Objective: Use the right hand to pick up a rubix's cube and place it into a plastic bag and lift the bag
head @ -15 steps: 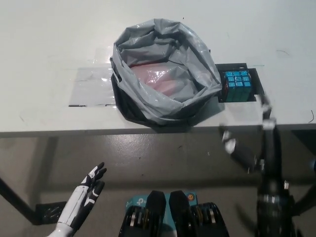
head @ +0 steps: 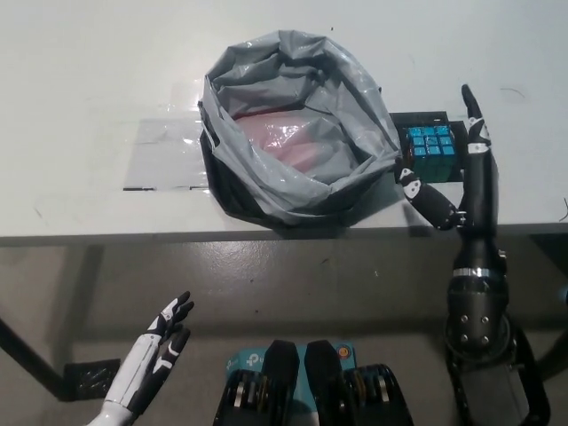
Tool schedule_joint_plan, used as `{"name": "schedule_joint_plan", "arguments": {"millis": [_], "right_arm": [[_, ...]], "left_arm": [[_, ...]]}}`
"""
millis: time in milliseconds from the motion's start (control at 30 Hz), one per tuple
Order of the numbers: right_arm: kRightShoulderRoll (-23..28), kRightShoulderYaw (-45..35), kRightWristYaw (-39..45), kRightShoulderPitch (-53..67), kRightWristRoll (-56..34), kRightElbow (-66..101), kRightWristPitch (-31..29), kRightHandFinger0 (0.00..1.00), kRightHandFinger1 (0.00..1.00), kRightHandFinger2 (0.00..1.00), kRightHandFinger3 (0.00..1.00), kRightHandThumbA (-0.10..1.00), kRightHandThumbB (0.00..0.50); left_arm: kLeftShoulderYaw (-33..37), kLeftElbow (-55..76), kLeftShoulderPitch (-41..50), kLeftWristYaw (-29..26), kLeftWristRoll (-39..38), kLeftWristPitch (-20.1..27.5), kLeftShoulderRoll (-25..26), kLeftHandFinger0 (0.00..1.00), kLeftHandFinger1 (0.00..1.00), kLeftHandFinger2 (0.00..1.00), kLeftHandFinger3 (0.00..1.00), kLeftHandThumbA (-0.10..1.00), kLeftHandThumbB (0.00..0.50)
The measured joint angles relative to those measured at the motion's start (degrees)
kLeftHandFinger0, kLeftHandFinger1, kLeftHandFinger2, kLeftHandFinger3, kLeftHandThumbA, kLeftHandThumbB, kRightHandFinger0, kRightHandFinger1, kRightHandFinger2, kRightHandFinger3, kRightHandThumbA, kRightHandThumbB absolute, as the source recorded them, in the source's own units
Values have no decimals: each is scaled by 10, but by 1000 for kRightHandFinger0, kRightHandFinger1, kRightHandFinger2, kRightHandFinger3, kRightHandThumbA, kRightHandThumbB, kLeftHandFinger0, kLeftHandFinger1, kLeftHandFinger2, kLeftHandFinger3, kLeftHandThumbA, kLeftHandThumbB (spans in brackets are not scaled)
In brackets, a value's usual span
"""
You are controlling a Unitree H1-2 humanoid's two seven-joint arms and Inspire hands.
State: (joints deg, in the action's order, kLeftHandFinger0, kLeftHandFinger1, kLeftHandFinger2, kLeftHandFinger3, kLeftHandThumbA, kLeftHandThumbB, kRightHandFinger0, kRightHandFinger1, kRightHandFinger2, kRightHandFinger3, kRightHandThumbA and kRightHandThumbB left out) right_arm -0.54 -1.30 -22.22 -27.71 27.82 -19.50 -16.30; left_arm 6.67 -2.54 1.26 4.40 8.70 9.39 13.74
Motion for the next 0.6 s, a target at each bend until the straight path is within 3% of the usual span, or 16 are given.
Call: {"name": "schedule_joint_plan", "arguments": {"millis": [233,267,600], "right_arm": [[21,0,-29,-30,1,-86,-1,1000,1000,1000,1000,853,396],[23,0,-33,-31,1,-89,-1,1000,1000,1000,1000,922,423],[34,0,-63,-33,1,-107,-1,1000,1000,1000,1000,904,434]], "left_arm": [[0,0,0,0,2,5,0,1000,1000,1000,1000,1000,197],[0,0,0,0,2,5,0,1000,1000,1000,1000,1000,194],[0,0,-1,0,2,8,0,1000,1000,1000,1000,1000,205]]}}
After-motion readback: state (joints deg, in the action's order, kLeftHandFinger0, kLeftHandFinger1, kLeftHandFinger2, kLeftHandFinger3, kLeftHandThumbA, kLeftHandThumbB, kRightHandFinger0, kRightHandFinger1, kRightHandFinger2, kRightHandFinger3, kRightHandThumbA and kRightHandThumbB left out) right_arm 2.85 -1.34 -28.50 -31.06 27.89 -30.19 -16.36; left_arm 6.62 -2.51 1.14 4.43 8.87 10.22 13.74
